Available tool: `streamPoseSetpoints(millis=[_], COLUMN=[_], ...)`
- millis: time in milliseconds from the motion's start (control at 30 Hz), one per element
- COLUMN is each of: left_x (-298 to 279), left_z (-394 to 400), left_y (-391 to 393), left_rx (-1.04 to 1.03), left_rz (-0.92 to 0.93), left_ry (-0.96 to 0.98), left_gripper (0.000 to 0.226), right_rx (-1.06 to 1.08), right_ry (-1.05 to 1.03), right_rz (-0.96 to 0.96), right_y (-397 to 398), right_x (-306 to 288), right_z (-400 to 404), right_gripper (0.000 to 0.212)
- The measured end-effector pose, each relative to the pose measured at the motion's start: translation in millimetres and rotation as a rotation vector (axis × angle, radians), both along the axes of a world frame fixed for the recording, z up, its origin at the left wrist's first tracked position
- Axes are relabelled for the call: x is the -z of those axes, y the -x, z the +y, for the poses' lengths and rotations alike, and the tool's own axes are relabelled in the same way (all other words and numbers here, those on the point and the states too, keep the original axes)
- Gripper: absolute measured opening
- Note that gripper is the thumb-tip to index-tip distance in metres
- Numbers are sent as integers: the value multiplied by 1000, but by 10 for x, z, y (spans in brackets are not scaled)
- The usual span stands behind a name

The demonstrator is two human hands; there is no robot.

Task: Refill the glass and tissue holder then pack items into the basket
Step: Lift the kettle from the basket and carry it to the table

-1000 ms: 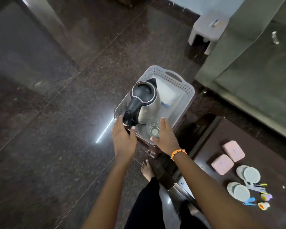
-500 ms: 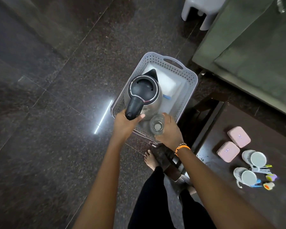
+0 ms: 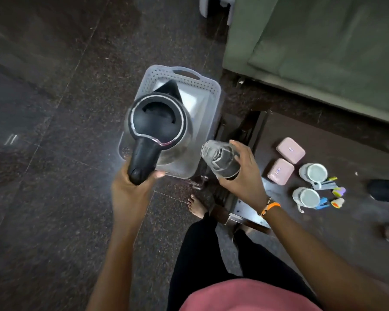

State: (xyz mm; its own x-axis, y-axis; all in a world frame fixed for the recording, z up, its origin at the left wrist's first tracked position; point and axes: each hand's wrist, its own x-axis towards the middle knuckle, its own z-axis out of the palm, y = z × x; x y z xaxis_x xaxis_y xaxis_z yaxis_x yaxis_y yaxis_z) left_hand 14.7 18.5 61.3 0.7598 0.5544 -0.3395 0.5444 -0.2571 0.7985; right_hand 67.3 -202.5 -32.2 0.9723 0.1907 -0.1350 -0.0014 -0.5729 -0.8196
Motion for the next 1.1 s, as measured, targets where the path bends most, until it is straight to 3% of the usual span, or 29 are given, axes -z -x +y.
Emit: streamPoseSetpoints(millis=[300,500,733,1100], left_x=[-309,-106,262,599], left_z=[-1069,-1583,-1939,-2247], left_y=[607,909,1121,1444], left_rx=[64,331,483,496], left_rz=[48,160,370,465], left_ry=[91,-26,-119,-103], left_gripper=[36,31,44,38], right_rx=[24,14,-22,-51], right_ry=[178,224,251,355], right_rz=[59,173,325,341], right_y=[558,942,1018,966], right_x=[59,446,966,1512], right_z=[-1205,-1761,-2069,-2053], right_gripper=[79,78,84,84])
